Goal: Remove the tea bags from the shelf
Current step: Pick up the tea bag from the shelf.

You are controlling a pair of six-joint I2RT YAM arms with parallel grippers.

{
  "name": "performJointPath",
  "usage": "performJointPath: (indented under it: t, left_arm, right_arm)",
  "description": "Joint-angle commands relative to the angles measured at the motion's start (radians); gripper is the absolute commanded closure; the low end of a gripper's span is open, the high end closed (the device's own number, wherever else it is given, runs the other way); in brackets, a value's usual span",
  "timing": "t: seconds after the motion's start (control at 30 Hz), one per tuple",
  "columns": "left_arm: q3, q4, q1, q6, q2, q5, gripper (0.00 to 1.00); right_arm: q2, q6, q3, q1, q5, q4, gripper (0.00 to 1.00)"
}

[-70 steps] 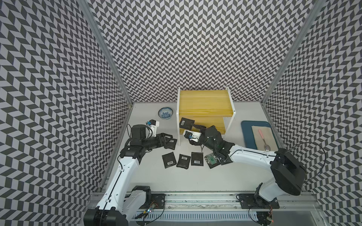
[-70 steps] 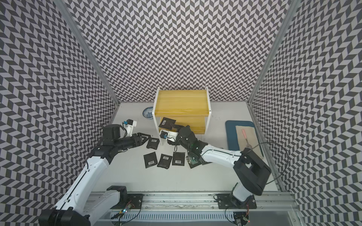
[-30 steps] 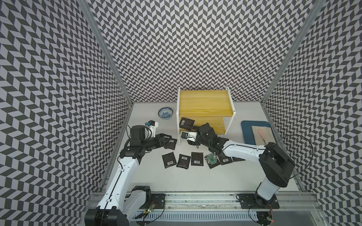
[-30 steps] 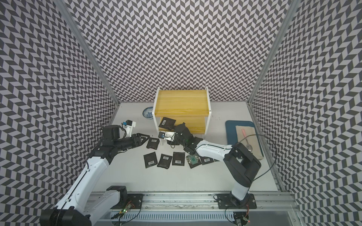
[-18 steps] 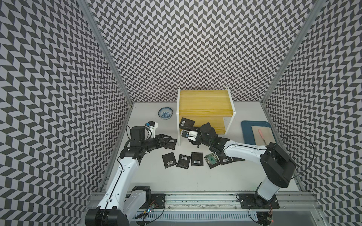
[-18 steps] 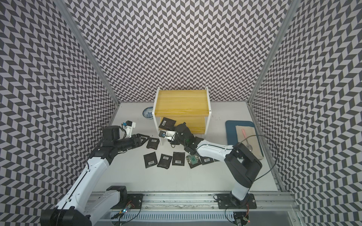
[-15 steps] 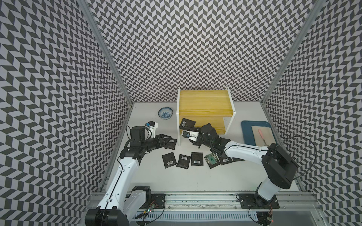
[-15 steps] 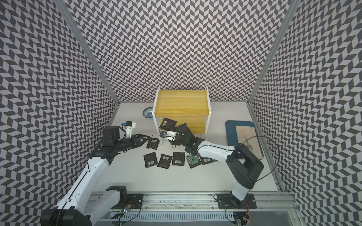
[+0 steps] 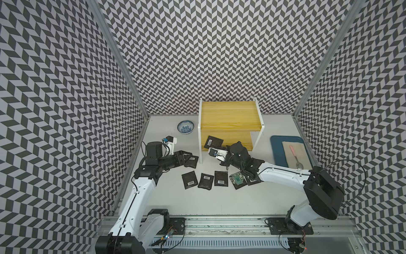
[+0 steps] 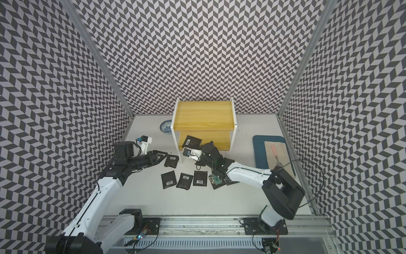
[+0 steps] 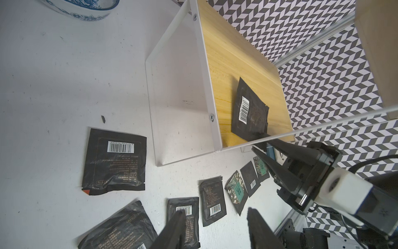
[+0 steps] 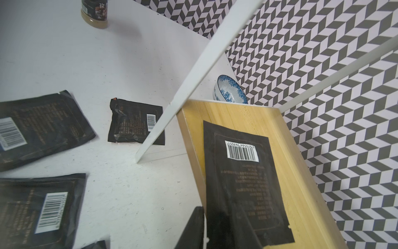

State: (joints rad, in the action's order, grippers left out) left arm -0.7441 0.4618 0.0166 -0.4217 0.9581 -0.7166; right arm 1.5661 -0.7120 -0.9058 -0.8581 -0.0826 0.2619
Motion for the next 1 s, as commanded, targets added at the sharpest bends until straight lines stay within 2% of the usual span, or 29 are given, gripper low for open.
performJointPath:
  t: [0.0,0.5,0.67,0.97]
  left_arm:
    - [0.004,-0.032,-0.007,-0.010,-0.022,-0.024,0.50]
    - [-0.001,-0.076,-0.007,-0.041,-0.066,-0.050,0.48]
    - [0.011,-0.101,-0.007,-0.046,-0.091,-0.083,0.43]
    - [0.039,-0.168,0.006,-0.066,-0.161,-0.156,0.34]
  right_arm:
    - [-0.050,0.027,0.028,-0.019,-0.031,0.010,0.80]
    - [-0.213,0.095,0.072,-0.067,-0.097,-0.064,0.94]
    - [-0.288,0.155,0.078,-0.076,-0.065,-0.113,0.97]
    - [-0.429,0.235,0.084,-0.105,0.003,-0.225,0.98]
